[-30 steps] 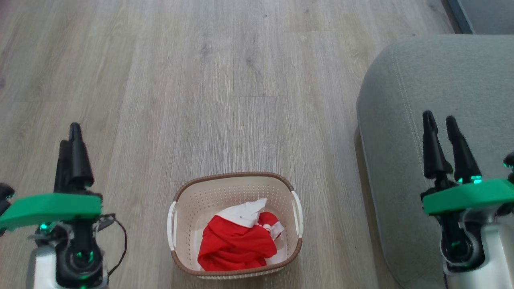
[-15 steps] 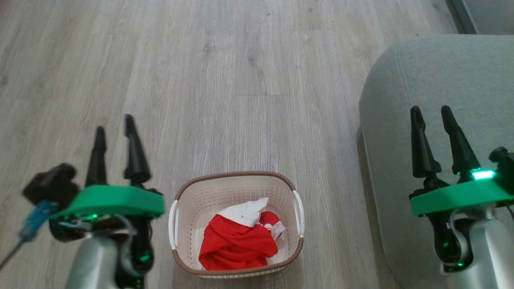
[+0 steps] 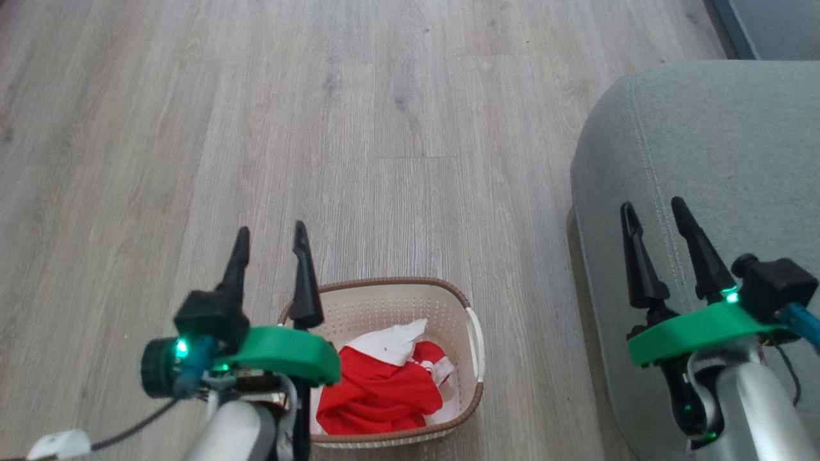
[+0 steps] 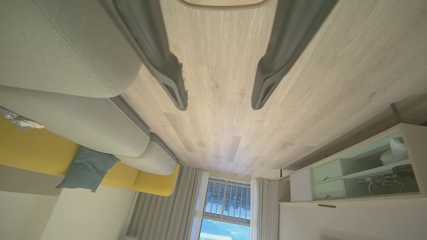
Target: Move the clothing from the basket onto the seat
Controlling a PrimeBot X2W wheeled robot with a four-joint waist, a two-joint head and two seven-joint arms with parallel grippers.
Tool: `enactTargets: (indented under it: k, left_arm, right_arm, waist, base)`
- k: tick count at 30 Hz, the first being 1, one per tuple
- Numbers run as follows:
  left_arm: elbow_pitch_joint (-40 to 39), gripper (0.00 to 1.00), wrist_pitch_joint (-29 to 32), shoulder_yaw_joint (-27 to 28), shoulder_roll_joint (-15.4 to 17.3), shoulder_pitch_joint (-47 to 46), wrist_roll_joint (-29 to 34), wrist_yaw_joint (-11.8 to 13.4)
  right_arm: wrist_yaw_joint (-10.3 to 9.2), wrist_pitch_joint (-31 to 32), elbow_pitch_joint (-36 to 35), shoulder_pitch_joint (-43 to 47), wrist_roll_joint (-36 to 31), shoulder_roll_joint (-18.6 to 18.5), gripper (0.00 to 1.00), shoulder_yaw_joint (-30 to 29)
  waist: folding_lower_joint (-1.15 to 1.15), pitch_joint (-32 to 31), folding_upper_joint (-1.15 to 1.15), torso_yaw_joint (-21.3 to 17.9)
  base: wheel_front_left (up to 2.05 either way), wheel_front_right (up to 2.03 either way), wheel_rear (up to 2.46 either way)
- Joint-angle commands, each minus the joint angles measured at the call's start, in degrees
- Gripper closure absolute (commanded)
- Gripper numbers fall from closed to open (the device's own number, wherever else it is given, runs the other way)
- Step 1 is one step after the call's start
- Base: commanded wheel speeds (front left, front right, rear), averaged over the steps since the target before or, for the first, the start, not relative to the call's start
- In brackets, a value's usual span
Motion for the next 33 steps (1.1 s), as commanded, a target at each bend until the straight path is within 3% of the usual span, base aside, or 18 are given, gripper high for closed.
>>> enactTargets:
  k: [1, 8, 23, 29, 33]
  left_arm:
    - [-1.7, 0.0, -0.9, 0.3, 1.1, -3.4, 1.8, 0.9]
    - [0.6, 0.0, -1.9, -0.7, 0.6, -2.4, 3.3, -0.7]
    - [8.2, 0.0, -4.4, 5.3, -4.8, 0.9, 12.0, -10.7]
    - [10.3, 0.0, -5.4, 9.4, -6.7, 2.0, 12.1, -16.7]
    - [10.2, 0.0, -5.8, 10.5, -6.8, 2.2, 12.3, -17.8]
  right_arm:
    - [0.0, -0.9, -1.4, -0.8, -1.9, -0.9, 0.0, 1.1]
    - [0.0, -1.9, 1.3, -0.6, -5.1, -0.6, 0.0, 1.4]
    - [0.0, -4.5, 7.5, -0.9, -11.3, 0.5, 0.0, 2.0]
    - [0.0, -5.5, 9.0, -1.3, -15.0, 0.5, 0.0, 2.5]
    - [0.0, -5.9, 9.2, -1.4, -16.6, 0.4, 0.0, 3.0]
  waist:
    - [0.0, -0.1, 0.0, -0.1]
    - [0.0, -0.1, 0.0, -0.3]
    - [0.0, 0.2, 0.0, -0.5]
    - [0.0, 0.1, 0.0, -0.5]
    - [0.0, 0.1, 0.0, -0.4]
  base:
    - [0.0, 0.0, 0.0]
    - [0.0, 0.0, 0.0]
    - [0.0, 0.0, 0.0]
    - [0.0, 0.0, 0.0]
    - [0.0, 0.0, 0.0]
